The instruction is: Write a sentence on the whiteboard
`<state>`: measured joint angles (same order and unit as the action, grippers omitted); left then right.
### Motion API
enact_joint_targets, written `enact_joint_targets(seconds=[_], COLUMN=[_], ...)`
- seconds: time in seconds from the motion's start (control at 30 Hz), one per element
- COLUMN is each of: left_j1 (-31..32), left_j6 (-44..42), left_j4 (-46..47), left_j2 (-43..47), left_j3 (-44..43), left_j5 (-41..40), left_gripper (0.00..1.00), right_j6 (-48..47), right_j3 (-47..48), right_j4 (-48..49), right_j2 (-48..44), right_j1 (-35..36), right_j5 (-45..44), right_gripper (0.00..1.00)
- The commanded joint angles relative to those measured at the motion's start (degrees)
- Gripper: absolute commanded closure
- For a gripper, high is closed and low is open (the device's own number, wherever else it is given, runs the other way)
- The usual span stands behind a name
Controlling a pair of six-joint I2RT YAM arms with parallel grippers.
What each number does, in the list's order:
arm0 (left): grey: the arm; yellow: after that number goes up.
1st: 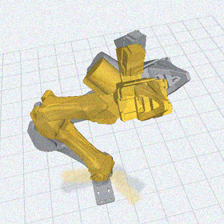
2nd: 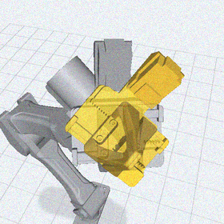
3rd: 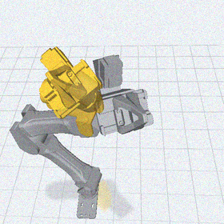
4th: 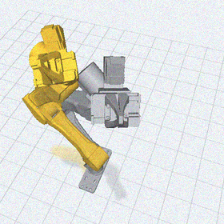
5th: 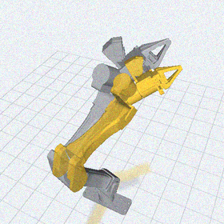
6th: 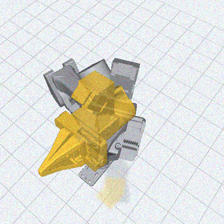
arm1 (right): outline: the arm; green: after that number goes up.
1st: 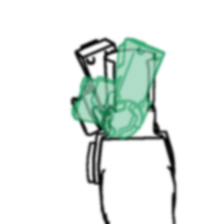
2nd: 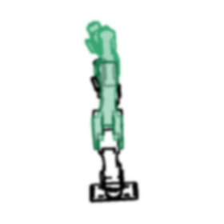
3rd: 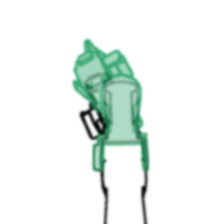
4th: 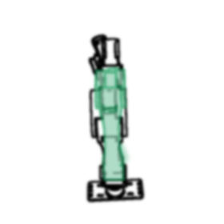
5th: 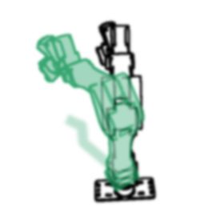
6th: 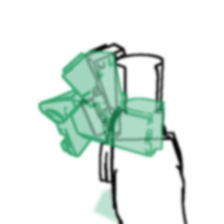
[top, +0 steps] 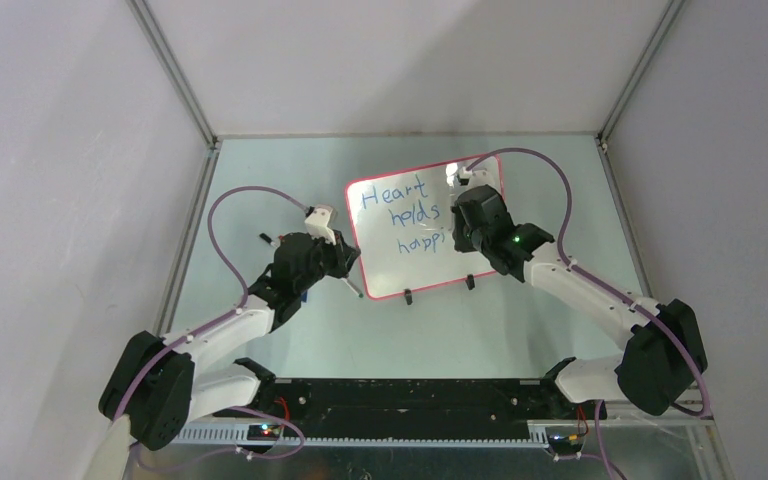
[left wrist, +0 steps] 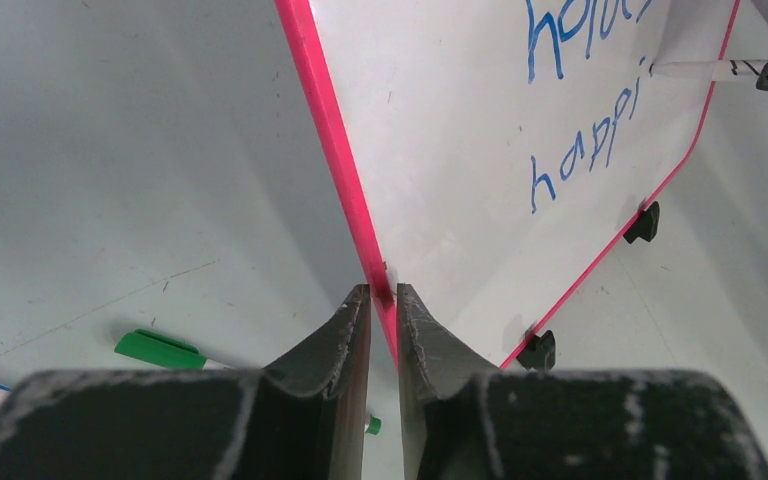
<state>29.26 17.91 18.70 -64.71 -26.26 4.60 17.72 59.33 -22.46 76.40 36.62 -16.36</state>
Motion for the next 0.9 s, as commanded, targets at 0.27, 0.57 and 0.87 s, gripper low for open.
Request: enact_joint_targets(seconds=[0.27, 0.57, 0.87], left_j1=[0.3, 0.3, 0.3], left_j6=[-1.6, -1.5, -1.4], left_j4=[0.8, 0.8, 0.9], left_j2=[1.4, 1.5, 1.4], left_j3=[-0.6, -0.5, -0.5], left_j5=[-0.8, -0.7, -0.6], left_gripper=[0.8, 0.8, 0.8], right_j6=[0.4, 1.0, 1.2], right_j3=[2.6, 0.6, -0.5], right_j4=[-1.0, -1.4, -2.2], right_j2=[0.9, 0.7, -0.1], right_j1=[-0.3, 0.3, 1.6], right_j5=[-0.2, -0.4, -1.2], right_gripper=[1.0, 1.0, 1.0])
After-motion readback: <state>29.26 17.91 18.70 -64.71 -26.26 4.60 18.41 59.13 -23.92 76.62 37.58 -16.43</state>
